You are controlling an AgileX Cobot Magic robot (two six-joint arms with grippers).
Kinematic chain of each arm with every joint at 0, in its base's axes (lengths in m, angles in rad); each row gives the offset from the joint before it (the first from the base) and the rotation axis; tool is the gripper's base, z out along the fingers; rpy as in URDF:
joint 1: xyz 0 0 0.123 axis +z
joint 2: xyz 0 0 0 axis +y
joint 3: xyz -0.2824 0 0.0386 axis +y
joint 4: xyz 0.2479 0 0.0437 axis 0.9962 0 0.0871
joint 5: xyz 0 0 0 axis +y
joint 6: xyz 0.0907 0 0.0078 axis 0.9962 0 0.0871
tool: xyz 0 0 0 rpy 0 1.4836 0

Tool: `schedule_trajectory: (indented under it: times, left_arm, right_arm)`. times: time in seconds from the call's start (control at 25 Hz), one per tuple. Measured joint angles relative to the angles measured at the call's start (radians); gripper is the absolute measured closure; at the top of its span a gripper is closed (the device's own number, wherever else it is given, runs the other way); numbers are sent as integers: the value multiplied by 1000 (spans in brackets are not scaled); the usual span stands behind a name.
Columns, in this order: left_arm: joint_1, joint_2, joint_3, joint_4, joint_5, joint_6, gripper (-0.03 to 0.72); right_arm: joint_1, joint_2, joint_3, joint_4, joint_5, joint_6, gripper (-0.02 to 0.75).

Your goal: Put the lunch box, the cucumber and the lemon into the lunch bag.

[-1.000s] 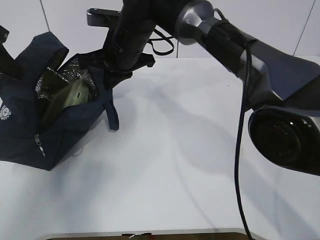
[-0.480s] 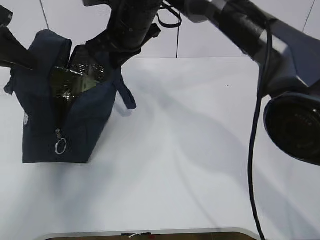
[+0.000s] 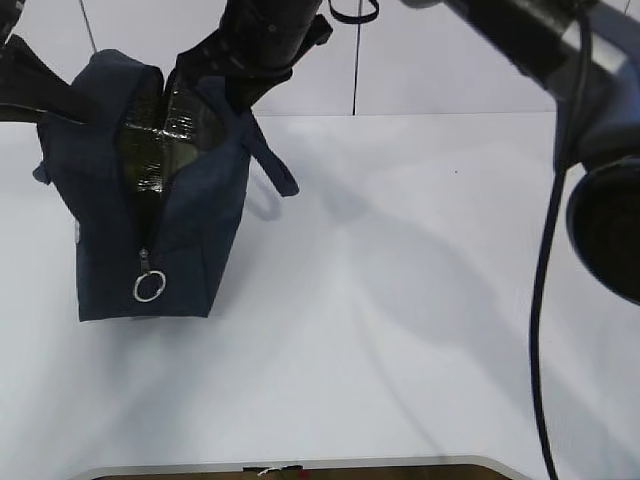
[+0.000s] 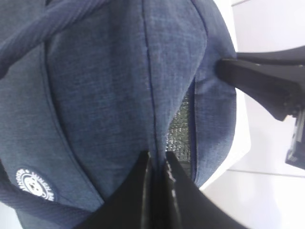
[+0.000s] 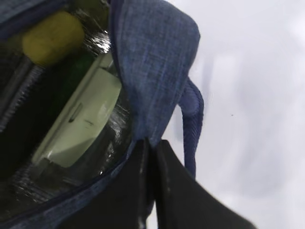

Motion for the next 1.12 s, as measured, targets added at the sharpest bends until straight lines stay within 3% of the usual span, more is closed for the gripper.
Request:
schedule_trajectory:
  times: [0.28,0.64,0.88,1.12]
  left_arm:
    - [-16,4,0,-105,5,-2,699]
    - [-217,62,0,-146,-65,-2,699]
    - [-297,135,0,-181,-151,28,699]
    - [-321,171,0,-191,-210,95,699]
  right_arm:
    - [0,-189,230,-108,1,0,729]
    - [0,-396,501,-271,1,6,729]
    - [0,-413,547,-331,4,32,729]
    - [0,-381,547,-395,-2,37,729]
